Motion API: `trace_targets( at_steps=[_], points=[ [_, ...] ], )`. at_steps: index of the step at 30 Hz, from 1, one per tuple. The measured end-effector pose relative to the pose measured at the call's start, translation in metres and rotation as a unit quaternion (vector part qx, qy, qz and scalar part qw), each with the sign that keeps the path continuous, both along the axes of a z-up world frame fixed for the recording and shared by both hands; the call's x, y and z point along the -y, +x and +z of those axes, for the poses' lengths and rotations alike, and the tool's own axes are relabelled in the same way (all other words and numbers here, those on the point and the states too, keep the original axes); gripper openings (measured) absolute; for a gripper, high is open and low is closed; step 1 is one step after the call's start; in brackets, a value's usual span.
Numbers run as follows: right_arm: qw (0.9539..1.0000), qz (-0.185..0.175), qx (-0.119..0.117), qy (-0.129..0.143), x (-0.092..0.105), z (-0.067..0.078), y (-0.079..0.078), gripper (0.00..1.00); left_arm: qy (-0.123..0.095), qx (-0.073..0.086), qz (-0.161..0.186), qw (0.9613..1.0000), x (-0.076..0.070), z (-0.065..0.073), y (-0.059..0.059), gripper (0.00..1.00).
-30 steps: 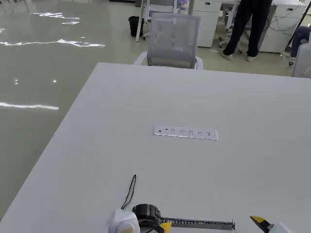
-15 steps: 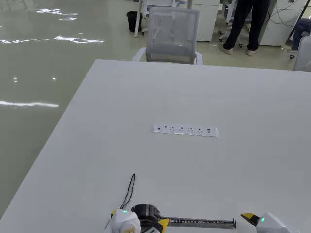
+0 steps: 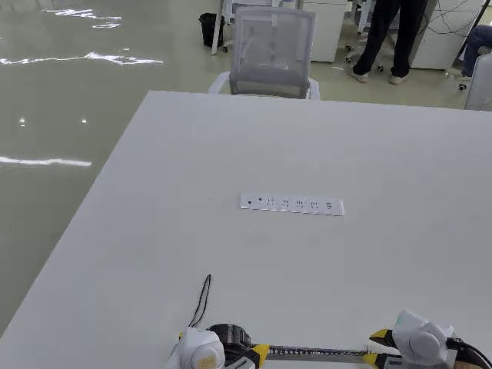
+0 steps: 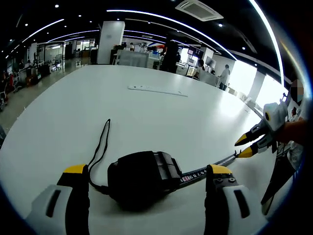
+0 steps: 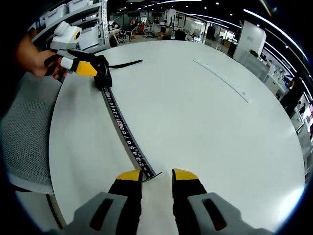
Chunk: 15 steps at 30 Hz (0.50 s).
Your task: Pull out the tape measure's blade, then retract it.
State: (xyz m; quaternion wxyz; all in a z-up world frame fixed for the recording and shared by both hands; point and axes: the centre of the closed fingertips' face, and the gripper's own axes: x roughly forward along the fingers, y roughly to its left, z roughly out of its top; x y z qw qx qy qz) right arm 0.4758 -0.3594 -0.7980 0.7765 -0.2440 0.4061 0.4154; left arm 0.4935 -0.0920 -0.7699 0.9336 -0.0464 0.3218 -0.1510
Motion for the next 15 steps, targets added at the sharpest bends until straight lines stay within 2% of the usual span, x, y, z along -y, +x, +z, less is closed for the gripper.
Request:
trace_targets(
  at_steps=[1, 2, 3, 6, 8, 9, 13, 15],
  points=[
    [0.9999, 0.002, -0.012, 0.004, -0.002, -0.001, -0.002, 0.23, -0.001, 0.001, 0.000, 1.0000, 0.000, 0.000, 0.000, 0.99],
    [0.9992, 0.007, -0.037, 0.013, -0.005, -0.004, -0.006, 0.22, -0.002, 0.001, -0.001, 1.0000, 0.001, 0.000, 0.001, 0.99],
    [0.9990, 0.013, -0.041, 0.012, -0.005, -0.003, -0.006, 0.23, -0.001, 0.001, -0.002, 1.0000, 0.000, 0.001, 0.001, 0.99],
    [0.9991, 0.017, -0.040, 0.000, -0.002, -0.004, 0.001, 0.23, -0.001, 0.000, -0.003, 1.0000, -0.001, 0.001, 0.001, 0.99],
    [0.9980, 0.030, -0.056, -0.005, -0.003, -0.006, -0.002, 0.21, 0.000, -0.001, -0.003, 1.0000, -0.002, 0.000, 0.002, 0.99],
    [0.9970, 0.047, -0.059, -0.018, -0.002, -0.007, -0.004, 0.21, 0.001, -0.002, -0.004, 1.0000, -0.003, -0.001, 0.002, 0.99],
    [0.9960, 0.062, -0.057, -0.027, -0.007, -0.010, -0.003, 0.23, 0.007, -0.002, -0.007, 1.0000, -0.003, -0.001, 0.003, 0.98],
    [0.9957, 0.066, -0.059, -0.029, -0.009, -0.012, -0.002, 0.21, 0.006, -0.010, -0.004, 0.9999, -0.003, -0.004, 0.004, 0.96]
  ],
)
